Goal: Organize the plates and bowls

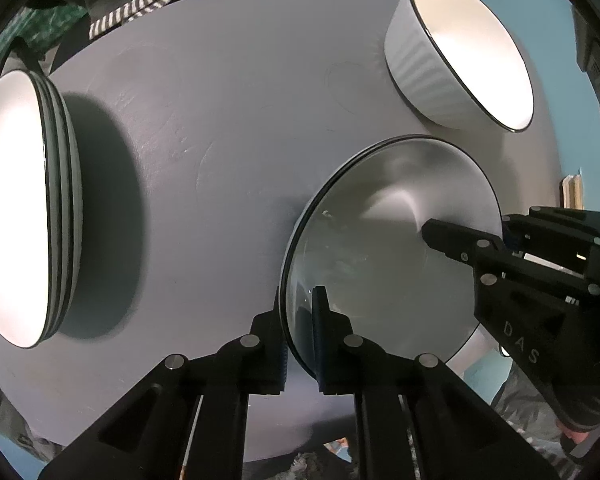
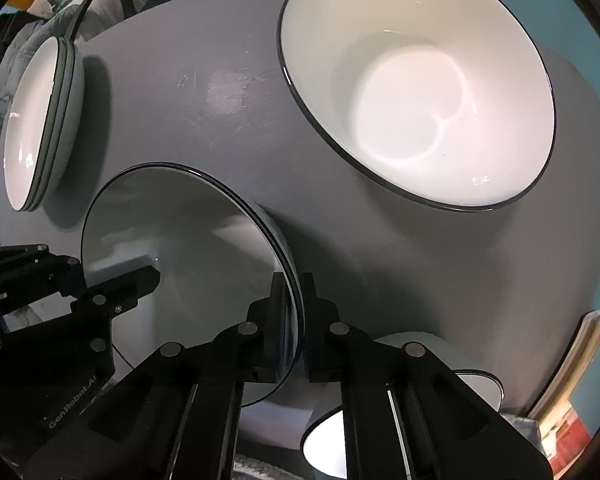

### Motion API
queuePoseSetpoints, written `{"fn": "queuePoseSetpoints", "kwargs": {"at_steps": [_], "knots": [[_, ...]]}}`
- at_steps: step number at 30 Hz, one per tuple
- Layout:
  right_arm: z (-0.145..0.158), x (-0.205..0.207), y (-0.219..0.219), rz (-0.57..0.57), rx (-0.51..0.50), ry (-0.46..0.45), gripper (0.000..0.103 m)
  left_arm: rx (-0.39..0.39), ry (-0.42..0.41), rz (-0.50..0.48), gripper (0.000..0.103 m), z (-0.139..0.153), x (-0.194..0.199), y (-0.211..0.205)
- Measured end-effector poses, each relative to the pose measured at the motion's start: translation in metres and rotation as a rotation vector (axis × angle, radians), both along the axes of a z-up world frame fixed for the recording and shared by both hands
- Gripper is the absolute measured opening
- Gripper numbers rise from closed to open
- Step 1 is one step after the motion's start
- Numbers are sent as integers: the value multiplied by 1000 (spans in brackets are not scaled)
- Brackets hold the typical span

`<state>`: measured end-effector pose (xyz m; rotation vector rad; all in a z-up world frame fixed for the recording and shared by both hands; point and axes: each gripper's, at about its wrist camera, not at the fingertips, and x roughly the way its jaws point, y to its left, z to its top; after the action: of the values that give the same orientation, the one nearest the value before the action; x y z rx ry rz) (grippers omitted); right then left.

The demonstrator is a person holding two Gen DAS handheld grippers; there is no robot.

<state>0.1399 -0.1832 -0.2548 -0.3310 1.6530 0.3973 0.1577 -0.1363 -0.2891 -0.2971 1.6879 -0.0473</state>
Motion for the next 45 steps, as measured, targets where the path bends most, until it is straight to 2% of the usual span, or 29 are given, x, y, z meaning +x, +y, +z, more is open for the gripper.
{"fn": "queuePoseSetpoints", "kwargs": {"at_steps": [8, 9, 11, 15, 25, 34, 45], "knots": [[8, -6, -1, -20, 22, -4, 6, 34, -3, -5, 10, 14, 0, 3], [12, -4, -3, -23, 24, -3, 6, 39, -7, -11, 10, 24, 4, -1], [18, -4, -2, -29, 25, -6, 6, 46, -13, -18, 10, 23, 24, -5], [37, -4, 0, -34, 31, -20, 6, 47, -35, -23, 10, 40, 36, -19], [85, 0, -1, -49, 26, -70, 6, 35, -98, -38, 10, 79, 35, -10], [123, -3, -22, -74, 25, -118, 6, 34, -146, -56, 10, 94, 53, -5], [115, 45, -35, -122, 6, -131, 6, 42, -145, -108, 10, 91, 86, -17]]}}
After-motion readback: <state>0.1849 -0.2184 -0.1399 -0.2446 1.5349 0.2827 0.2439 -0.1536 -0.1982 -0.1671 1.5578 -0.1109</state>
